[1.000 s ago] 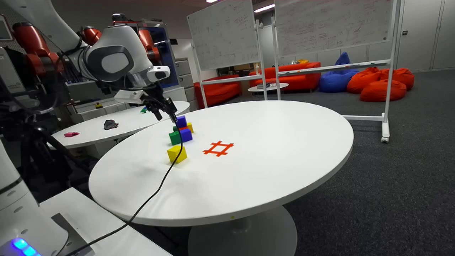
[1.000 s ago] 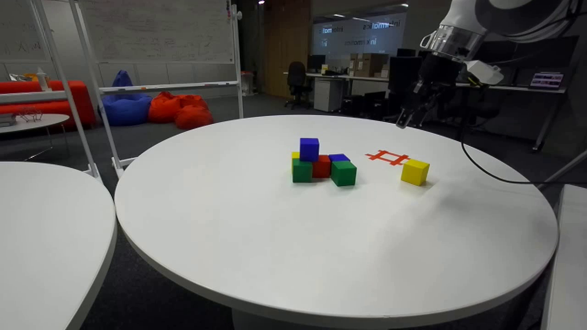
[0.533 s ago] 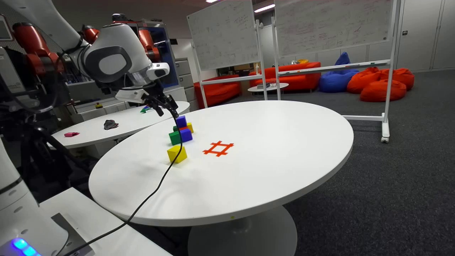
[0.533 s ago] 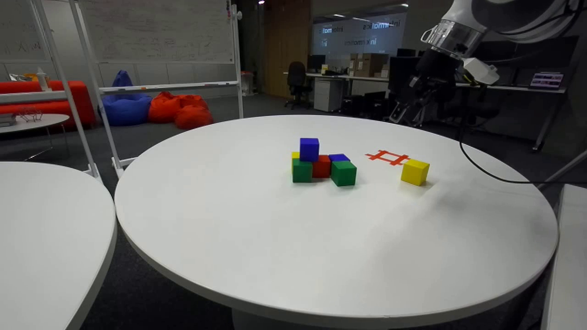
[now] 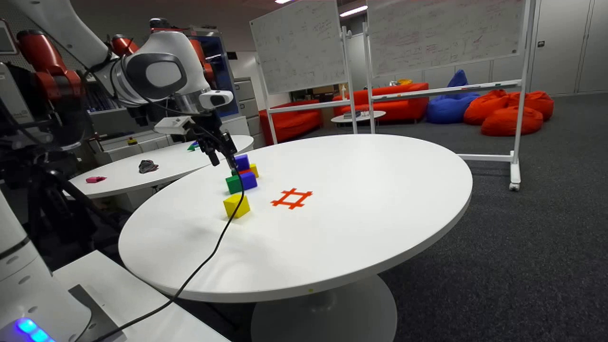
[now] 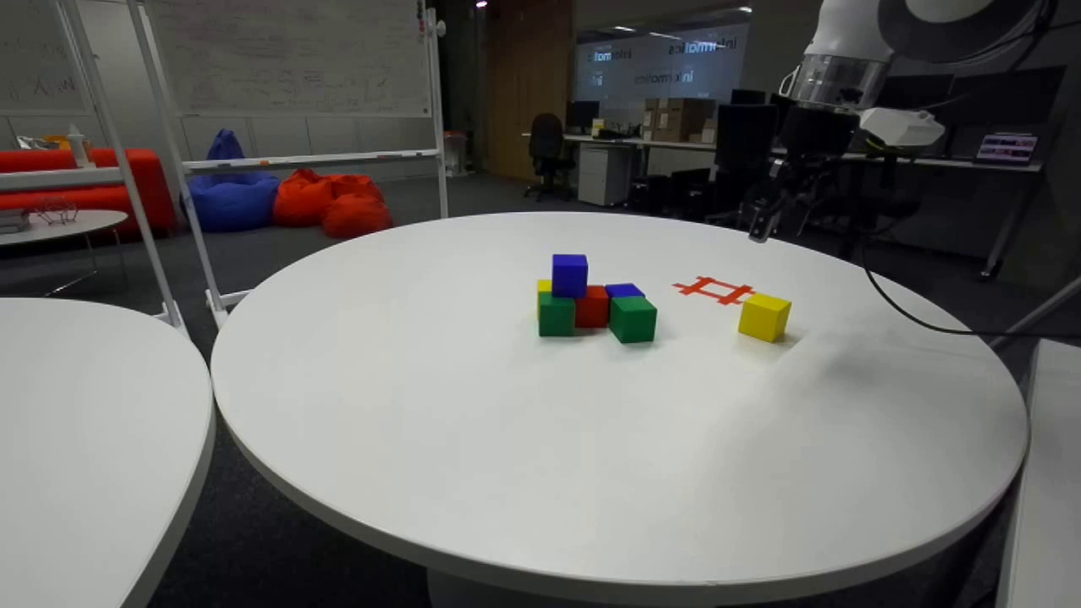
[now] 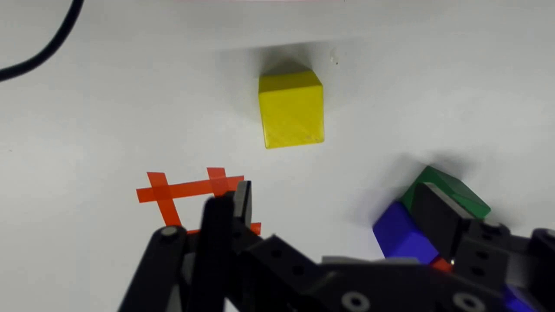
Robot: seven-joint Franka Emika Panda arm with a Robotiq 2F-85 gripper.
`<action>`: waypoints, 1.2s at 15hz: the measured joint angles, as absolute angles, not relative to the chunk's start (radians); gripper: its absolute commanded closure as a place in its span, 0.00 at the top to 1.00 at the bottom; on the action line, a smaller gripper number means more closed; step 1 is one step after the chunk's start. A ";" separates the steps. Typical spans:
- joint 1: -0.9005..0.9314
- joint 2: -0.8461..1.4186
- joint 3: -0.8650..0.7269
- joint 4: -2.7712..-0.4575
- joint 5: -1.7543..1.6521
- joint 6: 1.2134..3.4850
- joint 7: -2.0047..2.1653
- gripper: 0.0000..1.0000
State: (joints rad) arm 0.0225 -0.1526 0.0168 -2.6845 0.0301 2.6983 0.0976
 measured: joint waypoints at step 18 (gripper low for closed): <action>0.016 -0.138 0.031 -2.609 -0.008 2.536 0.150 1.00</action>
